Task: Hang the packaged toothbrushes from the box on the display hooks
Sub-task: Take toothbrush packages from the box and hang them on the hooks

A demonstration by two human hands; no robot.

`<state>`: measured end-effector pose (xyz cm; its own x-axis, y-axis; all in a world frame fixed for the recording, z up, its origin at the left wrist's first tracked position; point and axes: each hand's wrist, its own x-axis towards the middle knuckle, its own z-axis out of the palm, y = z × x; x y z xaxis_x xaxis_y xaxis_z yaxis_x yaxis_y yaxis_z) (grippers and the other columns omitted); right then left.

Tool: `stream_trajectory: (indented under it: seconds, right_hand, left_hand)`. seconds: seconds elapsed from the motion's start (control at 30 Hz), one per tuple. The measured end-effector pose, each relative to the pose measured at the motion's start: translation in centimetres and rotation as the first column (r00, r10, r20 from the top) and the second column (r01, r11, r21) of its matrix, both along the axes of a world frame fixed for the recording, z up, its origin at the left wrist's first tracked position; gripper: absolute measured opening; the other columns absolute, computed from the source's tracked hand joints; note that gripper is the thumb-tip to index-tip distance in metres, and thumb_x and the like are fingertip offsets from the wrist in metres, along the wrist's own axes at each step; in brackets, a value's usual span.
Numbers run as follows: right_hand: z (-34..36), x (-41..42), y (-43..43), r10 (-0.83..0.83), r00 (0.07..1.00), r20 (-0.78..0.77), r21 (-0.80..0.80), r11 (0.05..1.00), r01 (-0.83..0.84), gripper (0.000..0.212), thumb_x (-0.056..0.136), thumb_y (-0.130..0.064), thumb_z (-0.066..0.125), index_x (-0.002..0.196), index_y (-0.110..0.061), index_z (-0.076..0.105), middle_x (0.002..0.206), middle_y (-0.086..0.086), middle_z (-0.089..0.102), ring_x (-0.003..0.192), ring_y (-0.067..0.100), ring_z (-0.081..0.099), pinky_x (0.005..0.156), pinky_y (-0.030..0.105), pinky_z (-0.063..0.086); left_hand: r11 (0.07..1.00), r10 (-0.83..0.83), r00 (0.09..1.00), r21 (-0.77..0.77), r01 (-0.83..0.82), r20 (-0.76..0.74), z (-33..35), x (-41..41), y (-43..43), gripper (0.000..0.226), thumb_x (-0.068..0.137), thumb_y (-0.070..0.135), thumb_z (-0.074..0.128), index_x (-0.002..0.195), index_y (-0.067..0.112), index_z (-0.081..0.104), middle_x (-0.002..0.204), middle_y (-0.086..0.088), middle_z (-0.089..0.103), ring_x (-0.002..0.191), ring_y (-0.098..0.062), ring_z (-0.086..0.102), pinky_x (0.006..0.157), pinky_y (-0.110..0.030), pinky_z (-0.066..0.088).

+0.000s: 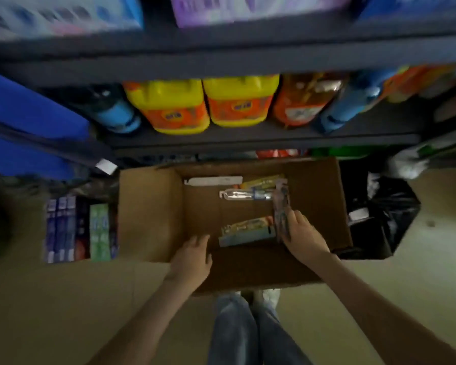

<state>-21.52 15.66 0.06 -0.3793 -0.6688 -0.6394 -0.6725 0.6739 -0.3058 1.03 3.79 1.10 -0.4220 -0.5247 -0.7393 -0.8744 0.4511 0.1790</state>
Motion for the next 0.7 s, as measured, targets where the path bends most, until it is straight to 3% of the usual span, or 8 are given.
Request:
stream_trajectory:
  seconds: [0.17, 0.27, 0.4, 0.43, 0.5, 0.57, 0.63, 0.7]
  right_hand:
    - [-14.8, -0.2, -0.8, 0.235, 0.972, 0.019, 0.141, 0.962, -0.236, 0.074, 0.093, -0.019, 0.056, 0.152, -0.019, 0.012, 0.152, 0.008, 0.027, 0.133, 0.030, 0.038, 0.102, 0.042, 0.044]
    - [-22.4, -0.2, -1.6, 0.387, 0.921, 0.032, 0.205, 0.900, -0.385, 0.082, 0.090, -0.015, 0.059, 0.153, -0.018, 0.007, 0.153, 0.008, 0.024, 0.138, 0.030, 0.028, 0.109, 0.045, 0.034]
    - [-30.1, 0.6, -1.9, 0.623, 0.780, -0.055, 0.241, 0.766, -0.595, 0.066, 0.092, -0.016, 0.052, 0.151, -0.017, 0.022, 0.150, 0.008, 0.033, 0.133, 0.029, 0.036, 0.107, 0.045, 0.033]
    - [-31.6, 0.9, -1.8, 0.662, 0.739, -0.123, 0.235, 0.743, -0.627, 0.058, 0.090, -0.018, 0.054, 0.145, -0.018, 0.037, 0.142, 0.006, 0.045, 0.124, 0.027, 0.046, 0.099, 0.043, 0.039]
    - [-33.5, 1.4, -2.0, 0.715, 0.664, -0.218, 0.201, 0.699, -0.686, 0.035, 0.076, -0.024, 0.059, 0.109, -0.024, 0.069, 0.104, -0.001, 0.066, 0.090, 0.019, 0.062, 0.074, 0.033, 0.047]
    - [-34.6, 1.8, -1.9, 0.718, 0.647, -0.257, 0.126, 0.689, -0.714, 0.014, 0.070, -0.025, 0.063, 0.081, -0.024, 0.071, 0.079, -0.004, 0.064, 0.070, 0.016, 0.060, 0.065, 0.028, 0.043]
    - [-34.1, 1.8, -2.1, 0.718, 0.642, -0.268, 0.065, 0.678, -0.732, 0.022, 0.064, -0.023, 0.077, 0.083, -0.021, 0.068, 0.083, -0.001, 0.064, 0.077, 0.018, 0.061, 0.069, 0.027, 0.046]
    - [-32.8, 1.6, -2.4, 0.679, 0.712, -0.179, 0.039, 0.728, -0.685, 0.032, 0.080, -0.018, 0.067, 0.111, -0.014, 0.058, 0.113, 0.006, 0.057, 0.108, 0.022, 0.054, 0.087, 0.034, 0.042]
  left_hand:
    - [0.994, -0.105, 0.990, -0.008, 0.107, 0.089, -11.6, -2.6, -1.2, 0.057, 0.101, 0.031, 0.042, 0.152, 0.023, 0.018, 0.155, -0.005, 0.026, 0.138, -0.024, 0.033, 0.109, -0.034, 0.034]
    - [0.985, -0.171, 0.979, 0.033, 0.169, 0.110, -18.3, -3.9, -1.7, 0.062, 0.098, 0.026, 0.051, 0.151, 0.020, 0.020, 0.154, -0.007, 0.027, 0.138, -0.027, 0.033, 0.108, -0.037, 0.034]
    - [0.953, -0.303, 0.949, 0.048, 0.300, 0.091, -25.6, -5.3, -1.3, 0.060, 0.091, 0.023, 0.058, 0.144, 0.016, 0.030, 0.145, -0.009, 0.037, 0.130, -0.029, 0.039, 0.102, -0.040, 0.037]
    - [0.945, -0.328, 0.942, 0.046, 0.325, 0.072, -26.9, -5.7, -1.1, 0.060, 0.090, 0.024, 0.058, 0.143, 0.016, 0.031, 0.144, -0.008, 0.037, 0.130, -0.028, 0.038, 0.102, -0.039, 0.036]
    - [0.933, -0.360, 0.932, 0.035, 0.359, 0.035, -28.8, -6.4, -0.7, 0.062, 0.091, 0.032, 0.059, 0.143, 0.016, 0.030, 0.144, -0.008, 0.036, 0.131, -0.027, 0.036, 0.103, -0.037, 0.033]
    - [0.920, -0.392, 0.920, 0.016, 0.391, 0.012, -30.0, -6.8, -0.3, 0.068, 0.091, 0.041, 0.058, 0.145, 0.015, 0.027, 0.145, -0.007, 0.033, 0.133, -0.026, 0.033, 0.104, -0.037, 0.031]
    - [0.919, -0.395, 0.919, 0.014, 0.395, 0.010, -30.5, -6.8, 0.0, 0.071, 0.090, 0.046, 0.058, 0.145, 0.015, 0.026, 0.147, -0.007, 0.031, 0.135, -0.025, 0.030, 0.106, -0.038, 0.028]
    - [0.920, -0.391, 0.920, 0.016, 0.391, 0.019, -30.2, -7.0, 0.2, 0.073, 0.089, 0.043, 0.059, 0.146, 0.015, 0.024, 0.148, -0.006, 0.029, 0.136, -0.024, 0.028, 0.109, -0.039, 0.024]
